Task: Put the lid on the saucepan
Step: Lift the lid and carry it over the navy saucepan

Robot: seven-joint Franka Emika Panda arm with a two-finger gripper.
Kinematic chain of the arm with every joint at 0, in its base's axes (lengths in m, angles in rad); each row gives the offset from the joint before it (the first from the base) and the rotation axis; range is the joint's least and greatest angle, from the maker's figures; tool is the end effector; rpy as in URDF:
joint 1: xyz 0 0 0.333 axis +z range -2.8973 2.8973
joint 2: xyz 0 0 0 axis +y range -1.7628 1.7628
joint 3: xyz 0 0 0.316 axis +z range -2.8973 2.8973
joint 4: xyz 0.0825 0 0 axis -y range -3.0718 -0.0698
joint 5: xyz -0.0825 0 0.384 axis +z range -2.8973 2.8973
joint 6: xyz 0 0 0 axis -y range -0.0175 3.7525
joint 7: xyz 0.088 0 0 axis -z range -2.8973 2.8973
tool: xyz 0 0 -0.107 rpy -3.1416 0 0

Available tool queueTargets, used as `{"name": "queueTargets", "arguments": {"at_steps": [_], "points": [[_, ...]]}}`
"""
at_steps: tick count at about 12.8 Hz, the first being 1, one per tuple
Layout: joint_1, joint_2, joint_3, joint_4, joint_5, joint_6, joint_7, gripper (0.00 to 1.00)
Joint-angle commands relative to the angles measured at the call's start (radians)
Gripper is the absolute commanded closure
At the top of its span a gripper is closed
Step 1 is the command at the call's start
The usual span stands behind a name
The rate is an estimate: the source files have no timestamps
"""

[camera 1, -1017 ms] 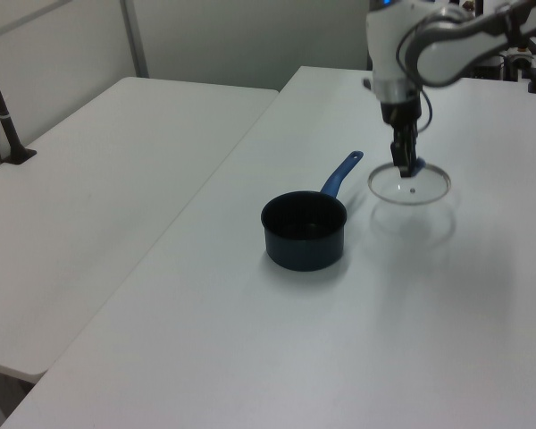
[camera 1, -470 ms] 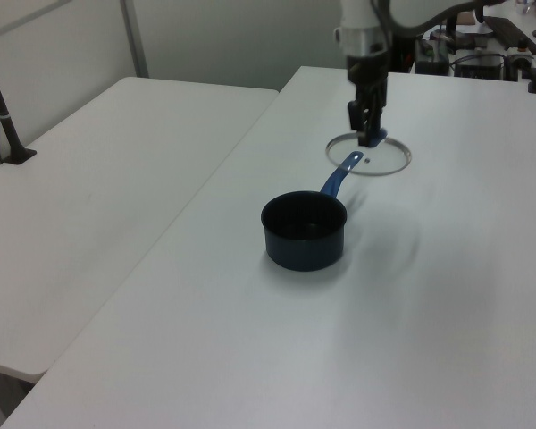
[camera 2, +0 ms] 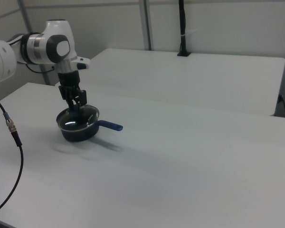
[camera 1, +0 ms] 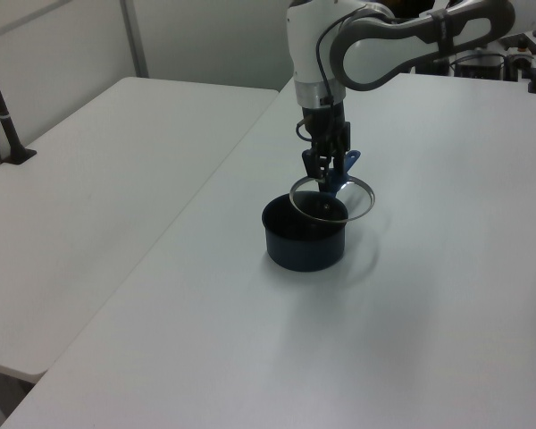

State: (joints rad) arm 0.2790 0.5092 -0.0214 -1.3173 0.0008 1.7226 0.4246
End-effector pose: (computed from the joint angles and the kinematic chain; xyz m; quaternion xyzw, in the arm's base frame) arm 0.6712 0.1800 0.4359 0.9952 -0.0823 -0.0472 0.0220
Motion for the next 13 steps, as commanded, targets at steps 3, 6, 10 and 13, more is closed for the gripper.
{"name": "queueTargets", "arguments": {"at_steps": [3,6,10,13], "points": [[0.022,0.015,-0.005,0.076,0.037,-0.035,0.097,0.57],[0.032,0.041,-0.005,0.112,0.051,-0.029,0.129,0.54],[0.035,0.095,-0.005,0.13,0.051,0.038,0.186,0.53],[0.049,0.111,-0.005,0.151,0.05,0.064,0.209,0.53]]}}
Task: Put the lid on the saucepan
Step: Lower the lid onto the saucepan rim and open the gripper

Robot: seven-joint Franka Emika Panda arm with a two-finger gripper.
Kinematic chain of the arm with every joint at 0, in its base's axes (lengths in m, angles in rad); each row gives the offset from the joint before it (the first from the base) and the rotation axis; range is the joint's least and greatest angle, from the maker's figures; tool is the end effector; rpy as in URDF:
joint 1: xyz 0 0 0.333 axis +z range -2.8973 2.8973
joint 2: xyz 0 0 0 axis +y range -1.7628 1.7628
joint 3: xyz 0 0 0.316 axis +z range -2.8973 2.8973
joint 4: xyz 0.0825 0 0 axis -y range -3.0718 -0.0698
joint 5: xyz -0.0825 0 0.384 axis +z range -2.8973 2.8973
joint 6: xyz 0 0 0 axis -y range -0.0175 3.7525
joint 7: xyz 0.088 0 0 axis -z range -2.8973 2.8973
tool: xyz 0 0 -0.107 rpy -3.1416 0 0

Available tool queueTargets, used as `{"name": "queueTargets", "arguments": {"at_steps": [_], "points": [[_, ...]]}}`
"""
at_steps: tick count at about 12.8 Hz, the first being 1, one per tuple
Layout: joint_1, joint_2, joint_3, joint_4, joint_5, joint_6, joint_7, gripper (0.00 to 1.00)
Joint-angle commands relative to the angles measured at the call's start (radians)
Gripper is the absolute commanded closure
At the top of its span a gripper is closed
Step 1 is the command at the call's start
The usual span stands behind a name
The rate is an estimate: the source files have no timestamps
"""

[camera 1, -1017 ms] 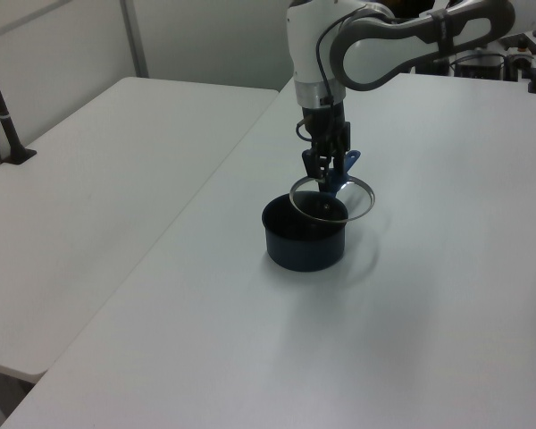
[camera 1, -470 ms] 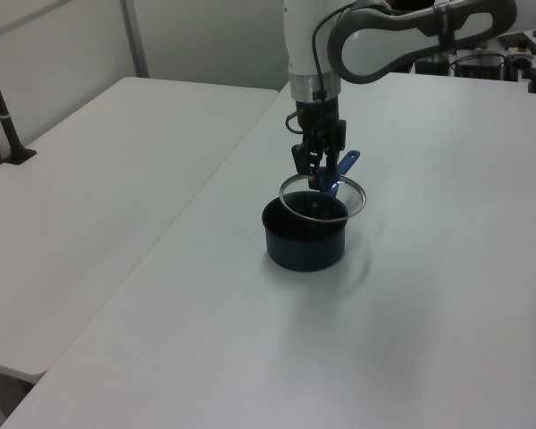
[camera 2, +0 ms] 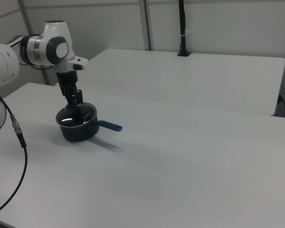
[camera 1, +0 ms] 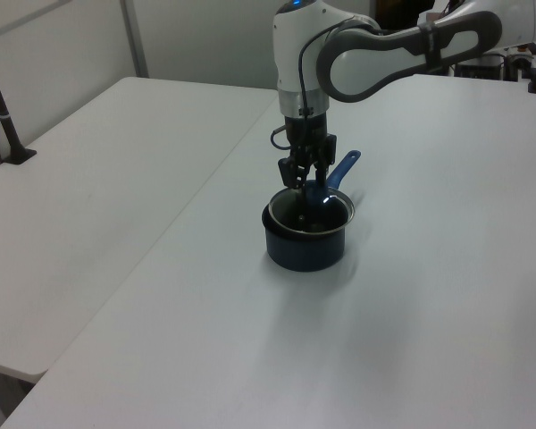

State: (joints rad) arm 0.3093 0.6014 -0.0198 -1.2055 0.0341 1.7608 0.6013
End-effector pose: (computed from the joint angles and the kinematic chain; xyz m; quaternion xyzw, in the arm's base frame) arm 0.6905 0.2125 0.4264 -0.9872 0.1572 0.0255 0.0000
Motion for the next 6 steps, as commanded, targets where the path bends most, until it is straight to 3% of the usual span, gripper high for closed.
{"name": "queueTargets", "arguments": {"at_steps": [1,6], "points": [[0.021,0.02,-0.006,0.041,0.017,0.034,0.04,0.53],[0.027,0.026,-0.008,0.041,0.017,0.06,0.043,0.51]]}}
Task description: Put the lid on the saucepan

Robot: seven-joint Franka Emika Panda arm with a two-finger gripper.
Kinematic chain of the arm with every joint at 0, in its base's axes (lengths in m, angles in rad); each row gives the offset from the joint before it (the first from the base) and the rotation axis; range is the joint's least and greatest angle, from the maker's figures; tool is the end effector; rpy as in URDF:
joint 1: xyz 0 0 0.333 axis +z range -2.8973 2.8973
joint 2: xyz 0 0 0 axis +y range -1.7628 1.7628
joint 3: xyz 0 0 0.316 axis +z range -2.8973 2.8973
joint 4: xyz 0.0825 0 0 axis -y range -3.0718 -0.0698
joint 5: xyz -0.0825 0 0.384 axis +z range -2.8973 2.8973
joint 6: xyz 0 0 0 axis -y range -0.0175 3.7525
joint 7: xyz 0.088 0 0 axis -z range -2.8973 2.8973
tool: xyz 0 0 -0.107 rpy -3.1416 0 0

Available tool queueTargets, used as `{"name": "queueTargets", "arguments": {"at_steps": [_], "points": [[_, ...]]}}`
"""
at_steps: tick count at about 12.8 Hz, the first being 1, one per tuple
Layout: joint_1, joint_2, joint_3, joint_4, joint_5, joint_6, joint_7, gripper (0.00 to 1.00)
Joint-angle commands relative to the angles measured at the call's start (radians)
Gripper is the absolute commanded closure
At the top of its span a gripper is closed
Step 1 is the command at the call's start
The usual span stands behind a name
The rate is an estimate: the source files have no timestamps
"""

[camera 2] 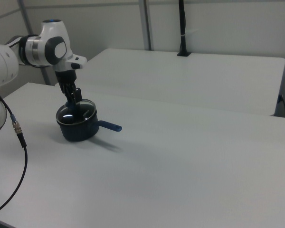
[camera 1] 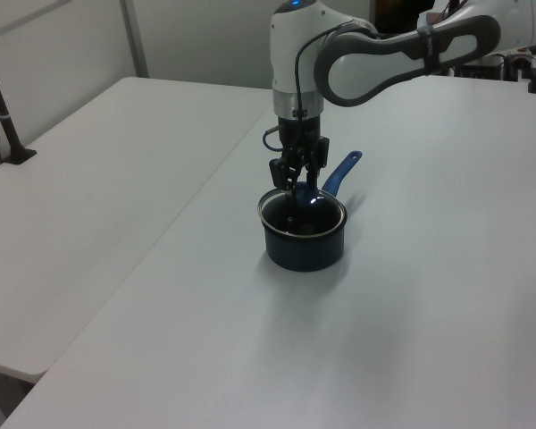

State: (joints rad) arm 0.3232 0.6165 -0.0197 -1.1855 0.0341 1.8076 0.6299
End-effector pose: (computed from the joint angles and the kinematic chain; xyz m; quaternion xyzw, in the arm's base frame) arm 0.6959 0.2248 0.4290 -0.9863 0.1646 0.0024 0.0110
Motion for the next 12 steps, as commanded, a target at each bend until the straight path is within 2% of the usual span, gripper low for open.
{"name": "queueTargets", "arguments": {"at_steps": [1,2,3,4,5,7,8,10,12], "points": [[0.013,0.011,-0.008,0.018,0.015,0.013,0.01,0.5],[0.013,0.012,-0.008,0.015,0.013,0.013,0.008,0.48],[0.013,0.012,-0.008,0.014,0.012,0.013,0.007,0.4],[0.013,0.012,-0.008,0.012,0.01,0.009,0.002,0.16],[0.02,0.012,-0.008,0.01,0.009,0.004,-0.013,0.0],[0.02,-0.003,-0.006,0.004,0.01,0.004,-0.018,0.0],[0.02,-0.045,-0.008,-0.028,0.009,0.006,-0.041,0.0],[0.016,-0.163,-0.009,-0.133,0.003,0.006,-0.137,0.0],[-0.012,-0.317,-0.009,-0.3,-0.006,0.004,-0.267,0.0]]}}
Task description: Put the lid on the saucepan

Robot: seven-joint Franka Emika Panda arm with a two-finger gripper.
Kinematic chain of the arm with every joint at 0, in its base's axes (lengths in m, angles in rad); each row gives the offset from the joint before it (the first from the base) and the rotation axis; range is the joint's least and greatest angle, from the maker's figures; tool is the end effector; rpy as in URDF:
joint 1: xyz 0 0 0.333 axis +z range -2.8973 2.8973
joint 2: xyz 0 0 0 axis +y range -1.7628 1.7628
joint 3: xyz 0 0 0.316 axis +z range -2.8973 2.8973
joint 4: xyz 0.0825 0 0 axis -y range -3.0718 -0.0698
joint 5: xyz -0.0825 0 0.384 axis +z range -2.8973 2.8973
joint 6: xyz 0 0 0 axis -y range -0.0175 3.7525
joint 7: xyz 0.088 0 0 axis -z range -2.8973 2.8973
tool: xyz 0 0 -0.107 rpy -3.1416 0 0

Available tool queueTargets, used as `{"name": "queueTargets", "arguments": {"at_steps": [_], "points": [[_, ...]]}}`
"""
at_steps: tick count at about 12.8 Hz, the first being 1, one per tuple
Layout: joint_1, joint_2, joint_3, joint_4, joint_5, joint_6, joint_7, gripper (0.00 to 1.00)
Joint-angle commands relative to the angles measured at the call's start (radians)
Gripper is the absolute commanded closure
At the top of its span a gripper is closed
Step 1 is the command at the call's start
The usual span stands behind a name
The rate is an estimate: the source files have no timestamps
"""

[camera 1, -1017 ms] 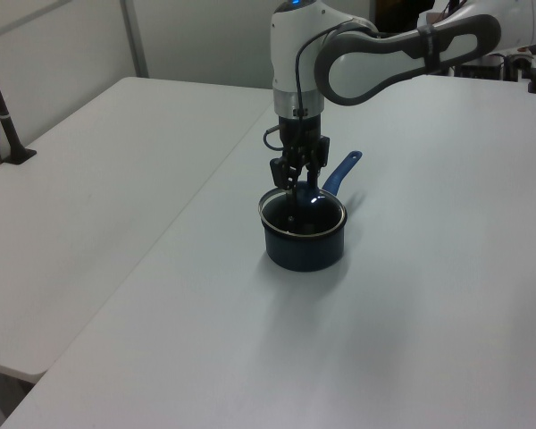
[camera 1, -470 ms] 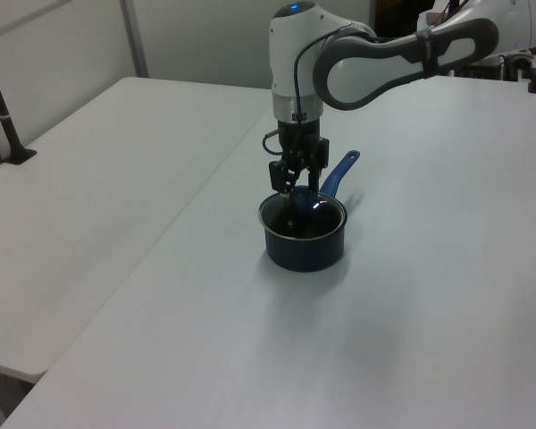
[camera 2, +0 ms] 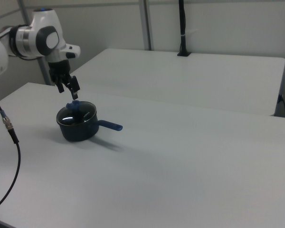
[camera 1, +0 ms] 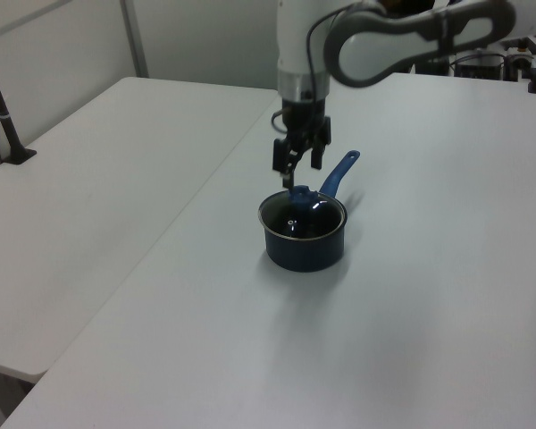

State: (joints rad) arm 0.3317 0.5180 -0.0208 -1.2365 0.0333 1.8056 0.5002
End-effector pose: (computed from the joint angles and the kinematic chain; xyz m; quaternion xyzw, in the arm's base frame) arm 0.6780 0.2243 0.4754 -0.9949 0.0964 -0.0191 0.0204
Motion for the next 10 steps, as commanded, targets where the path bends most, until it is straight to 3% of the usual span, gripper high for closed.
{"name": "queueTargets", "arguments": {"at_steps": [1,4,10], "points": [[-0.045,-0.29,-0.01,-0.324,-0.01,0.006,-0.194,0.0],[-0.135,-0.453,-0.01,-0.481,-0.07,0.001,-0.273,0.0],[-0.224,-0.507,-0.021,-0.514,-0.104,-0.061,-0.379,0.0]]}}
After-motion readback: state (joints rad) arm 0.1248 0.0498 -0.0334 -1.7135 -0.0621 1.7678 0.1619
